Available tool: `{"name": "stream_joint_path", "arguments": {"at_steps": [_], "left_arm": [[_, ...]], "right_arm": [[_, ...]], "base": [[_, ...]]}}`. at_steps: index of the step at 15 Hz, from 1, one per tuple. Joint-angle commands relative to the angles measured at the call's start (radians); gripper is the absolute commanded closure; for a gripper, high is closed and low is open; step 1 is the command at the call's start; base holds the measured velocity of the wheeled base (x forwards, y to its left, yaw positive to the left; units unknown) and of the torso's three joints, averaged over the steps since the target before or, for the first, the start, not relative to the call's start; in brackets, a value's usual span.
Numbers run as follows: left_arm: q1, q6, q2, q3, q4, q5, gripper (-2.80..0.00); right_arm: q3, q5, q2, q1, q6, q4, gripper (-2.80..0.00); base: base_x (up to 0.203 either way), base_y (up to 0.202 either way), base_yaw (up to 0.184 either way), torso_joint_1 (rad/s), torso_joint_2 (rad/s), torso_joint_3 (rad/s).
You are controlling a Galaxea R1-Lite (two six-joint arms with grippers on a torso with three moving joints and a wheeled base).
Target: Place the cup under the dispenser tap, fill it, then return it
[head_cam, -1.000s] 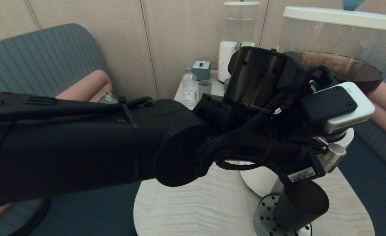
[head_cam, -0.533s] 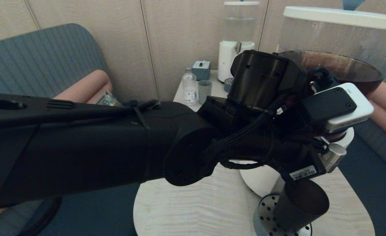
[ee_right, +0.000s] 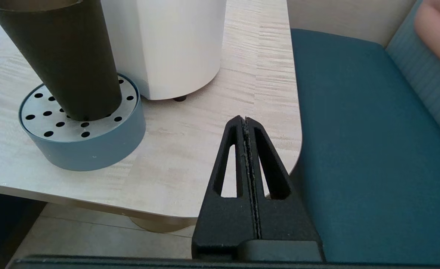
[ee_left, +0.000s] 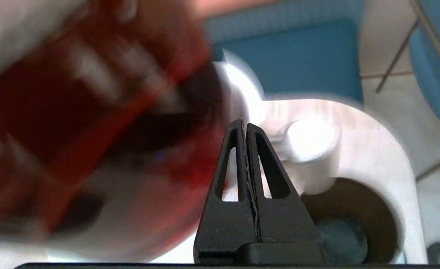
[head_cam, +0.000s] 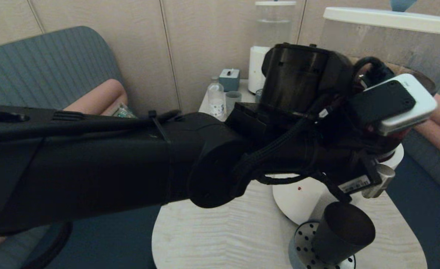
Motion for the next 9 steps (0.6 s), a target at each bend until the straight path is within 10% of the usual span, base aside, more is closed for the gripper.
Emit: {"name": "stream_joint_path", "arguments": {"at_steps": [1,9], "left_arm": [[0.002,0.003,0.006,0.004,0.012,0.001,0.0],[0.003,-0.006,-0.04,0.035,0.022,0.005,0.0]], "right_arm": [[0.003,0.0,-0.002,0.001,-0.001,-0.001,0.0],[0.003,0.0,-0.001,0.001,-0.001,-0.001,0.0]], "base": [[0.0,0.0,0.0,0.0,0.0,0.0],[0.0,0.0,0.0,0.0,0.0,0.0]]}}
